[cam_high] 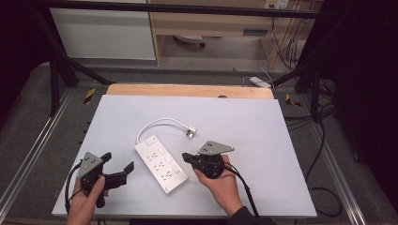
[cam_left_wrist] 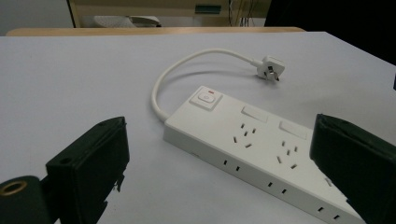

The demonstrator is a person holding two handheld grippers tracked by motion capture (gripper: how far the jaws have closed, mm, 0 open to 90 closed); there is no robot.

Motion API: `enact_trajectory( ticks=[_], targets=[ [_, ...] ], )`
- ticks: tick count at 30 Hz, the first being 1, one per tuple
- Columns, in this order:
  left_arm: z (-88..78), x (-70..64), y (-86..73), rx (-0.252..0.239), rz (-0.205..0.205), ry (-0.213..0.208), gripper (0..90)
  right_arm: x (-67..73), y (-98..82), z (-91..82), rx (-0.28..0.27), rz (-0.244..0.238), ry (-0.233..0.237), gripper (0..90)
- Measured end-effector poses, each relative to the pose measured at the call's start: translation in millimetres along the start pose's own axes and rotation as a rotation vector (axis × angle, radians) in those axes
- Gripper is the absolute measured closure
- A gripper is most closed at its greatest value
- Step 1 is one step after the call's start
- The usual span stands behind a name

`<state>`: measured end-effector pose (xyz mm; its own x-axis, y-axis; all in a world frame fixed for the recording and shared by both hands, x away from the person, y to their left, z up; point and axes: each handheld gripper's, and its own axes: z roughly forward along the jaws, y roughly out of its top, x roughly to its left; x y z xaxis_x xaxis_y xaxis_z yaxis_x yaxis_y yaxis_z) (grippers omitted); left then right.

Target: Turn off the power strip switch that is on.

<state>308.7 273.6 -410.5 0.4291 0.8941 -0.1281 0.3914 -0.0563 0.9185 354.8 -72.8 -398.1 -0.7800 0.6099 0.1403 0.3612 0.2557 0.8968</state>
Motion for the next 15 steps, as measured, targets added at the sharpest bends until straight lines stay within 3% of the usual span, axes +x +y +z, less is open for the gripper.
enact_trajectory(
  ticks=[15],
  targets=[
    [0.0, -0.6, -0.1, 0.002, 0.004, 0.004, 4.6, 3.5, -16.4, 2.7, 0.019, 0.016, 0.012, 90.0]
  ],
)
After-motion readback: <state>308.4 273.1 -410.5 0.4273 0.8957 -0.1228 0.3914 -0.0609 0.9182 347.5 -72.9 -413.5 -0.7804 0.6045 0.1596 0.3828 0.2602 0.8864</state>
